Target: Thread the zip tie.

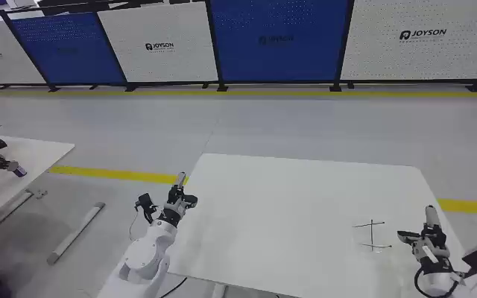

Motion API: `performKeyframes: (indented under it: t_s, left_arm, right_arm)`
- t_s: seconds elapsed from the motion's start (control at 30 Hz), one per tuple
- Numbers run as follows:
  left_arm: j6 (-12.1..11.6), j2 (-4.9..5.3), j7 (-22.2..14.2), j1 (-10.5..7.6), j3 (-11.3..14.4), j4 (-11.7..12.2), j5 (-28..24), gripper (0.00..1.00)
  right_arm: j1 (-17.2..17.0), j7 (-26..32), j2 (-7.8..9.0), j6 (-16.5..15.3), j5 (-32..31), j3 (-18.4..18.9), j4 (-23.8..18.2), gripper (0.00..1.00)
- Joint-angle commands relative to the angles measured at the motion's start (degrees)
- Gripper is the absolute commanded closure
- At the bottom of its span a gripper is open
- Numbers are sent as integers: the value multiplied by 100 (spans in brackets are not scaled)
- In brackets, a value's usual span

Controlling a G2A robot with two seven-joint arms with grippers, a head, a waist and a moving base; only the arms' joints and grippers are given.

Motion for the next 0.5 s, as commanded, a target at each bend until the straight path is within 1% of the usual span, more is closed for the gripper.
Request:
performKeyframes:
  t_s: [0.0,0.03,0.07,0.1,0.13,0.17,0.2,0.23,0.27,0.3,0.33,0.4,0.47]
  left_arm:
    - [0,0,0,0,0,0,0,0]
    - [0,0,0,0,0,0,0,22]
    - [0,0,0,0,0,0,0,0]
    - [0,0,0,0,0,0,0,22]
    - [0,0,0,0,0,0,0,22]
    - [0,0,0,0,0,0,0,22]
    - [0,0,0,0,0,0,0,0]
    - [0,0,0,0,0,0,0,0]
    - [0,0,0,0,0,0,0,0]
    - [0,0,0,0,0,0,0,0]
    - [0,0,0,0,0,0,0,0]
    - [0,0,0,0,0,0,0,0]
    - [0,0,0,0,0,0,0,0]
  right_arm:
    - [0,0,0,0,0,0,0,0]
    - [0,0,0,0,0,0,0,0]
    - [0,0,0,0,0,0,0,0]
    - [0,0,0,0,0,0,0,0]
    - [0,0,0,0,0,0,0,22]
    - [0,0,0,0,0,0,0,22]
    - [0,0,0,0,0,0,0,22]
    - [0,0,0,0,0,0,0,0]
    - [10,-43,8,-68,-182,35,-49,0]
    - [-57,-31,23,-185,-639,33,-124,0]
    - [-123,204,33,-228,-737,15,-171,0]
    - [-213,494,63,-320,-919,218,-228,0]
    - [-308,912,97,-334,-893,460,-304,0]
